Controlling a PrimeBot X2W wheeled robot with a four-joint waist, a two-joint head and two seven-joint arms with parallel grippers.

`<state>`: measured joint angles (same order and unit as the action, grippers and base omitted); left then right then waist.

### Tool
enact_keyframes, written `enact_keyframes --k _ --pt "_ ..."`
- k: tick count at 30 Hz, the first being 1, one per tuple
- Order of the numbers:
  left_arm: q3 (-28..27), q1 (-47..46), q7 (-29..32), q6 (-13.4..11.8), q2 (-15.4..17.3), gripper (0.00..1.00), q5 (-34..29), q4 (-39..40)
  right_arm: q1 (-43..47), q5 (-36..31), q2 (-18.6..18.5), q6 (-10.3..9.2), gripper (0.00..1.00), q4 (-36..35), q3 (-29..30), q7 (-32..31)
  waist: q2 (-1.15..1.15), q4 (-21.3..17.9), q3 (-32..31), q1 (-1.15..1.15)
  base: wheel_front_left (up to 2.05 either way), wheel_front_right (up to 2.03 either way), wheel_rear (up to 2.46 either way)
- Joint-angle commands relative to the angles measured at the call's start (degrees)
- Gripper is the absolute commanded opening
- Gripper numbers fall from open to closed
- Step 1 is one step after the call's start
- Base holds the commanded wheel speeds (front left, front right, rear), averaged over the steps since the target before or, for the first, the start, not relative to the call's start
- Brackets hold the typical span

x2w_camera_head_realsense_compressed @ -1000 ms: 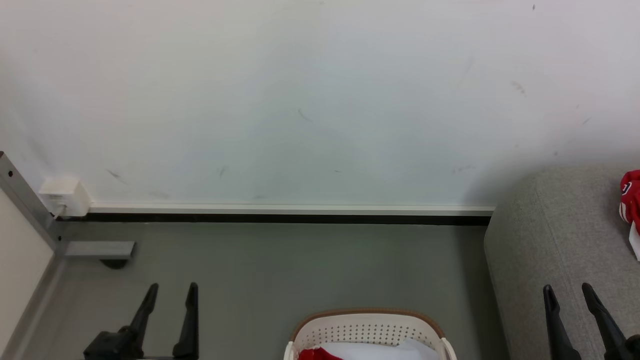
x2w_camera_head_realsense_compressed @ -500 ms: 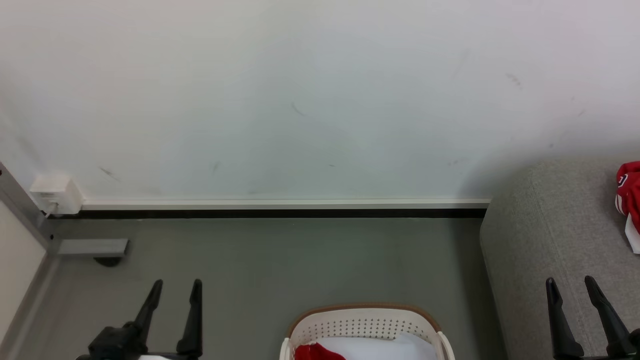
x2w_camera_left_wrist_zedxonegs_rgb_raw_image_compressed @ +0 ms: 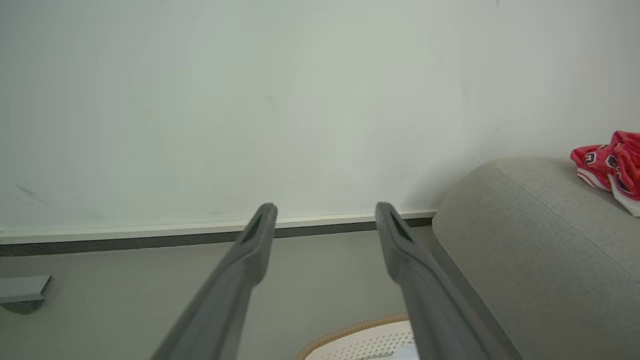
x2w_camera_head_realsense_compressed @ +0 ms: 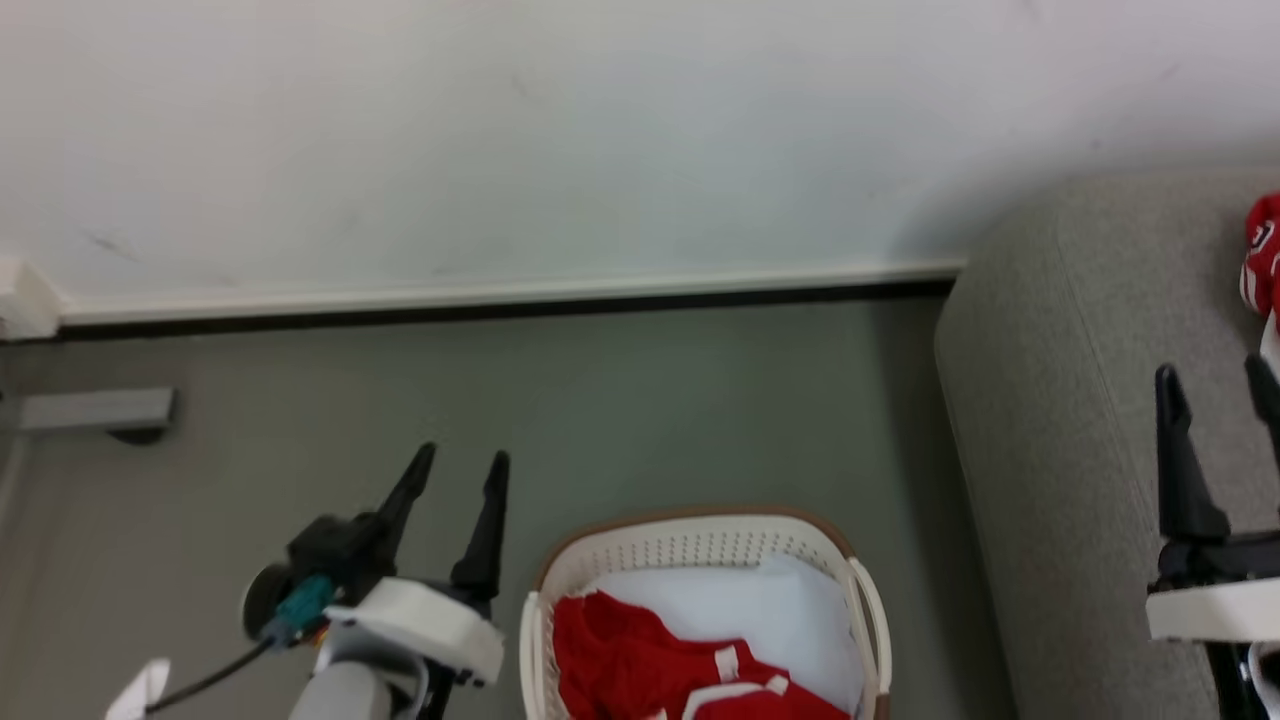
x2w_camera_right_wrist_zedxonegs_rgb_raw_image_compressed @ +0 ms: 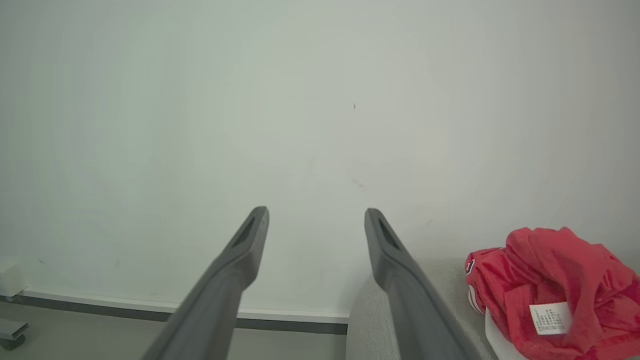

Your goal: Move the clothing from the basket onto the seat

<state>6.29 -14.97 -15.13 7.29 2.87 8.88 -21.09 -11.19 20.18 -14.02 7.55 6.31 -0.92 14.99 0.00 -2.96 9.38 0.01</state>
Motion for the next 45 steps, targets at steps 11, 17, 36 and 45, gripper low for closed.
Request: enact_keyframes --k 11,17,36,45 --pt "8.5 -17.0 1.4 0.1 2.0 1.00 -1.0 -16.9 -12.7 3.5 4.3 -0.13 1.00 -6.3 2.1 0.1 0.00 -10.9 20.2 -0.01 0.00 0.00 0.00" --pt "12.7 -23.5 5.2 0.1 3.3 1.00 -1.2 -25.5 -17.8 3.4 6.8 -0.13 1.00 -8.6 1.6 0.1 0.00 -14.5 26.4 -0.01 0.00 0.00 0.00" --pt "27.7 -34.7 19.6 0.2 5.0 1.00 1.5 -45.8 -26.1 3.7 10.8 -0.13 1.00 -12.9 1.6 0.1 0.00 -22.5 40.6 -0.01 0.00 0.00 0.00" --pt "35.1 -37.9 26.2 0.2 6.3 1.00 2.3 -49.9 -26.9 4.4 11.2 -0.13 1.00 -12.1 0.7 0.2 0.00 -23.9 43.4 -0.01 0.00 0.00 0.00"
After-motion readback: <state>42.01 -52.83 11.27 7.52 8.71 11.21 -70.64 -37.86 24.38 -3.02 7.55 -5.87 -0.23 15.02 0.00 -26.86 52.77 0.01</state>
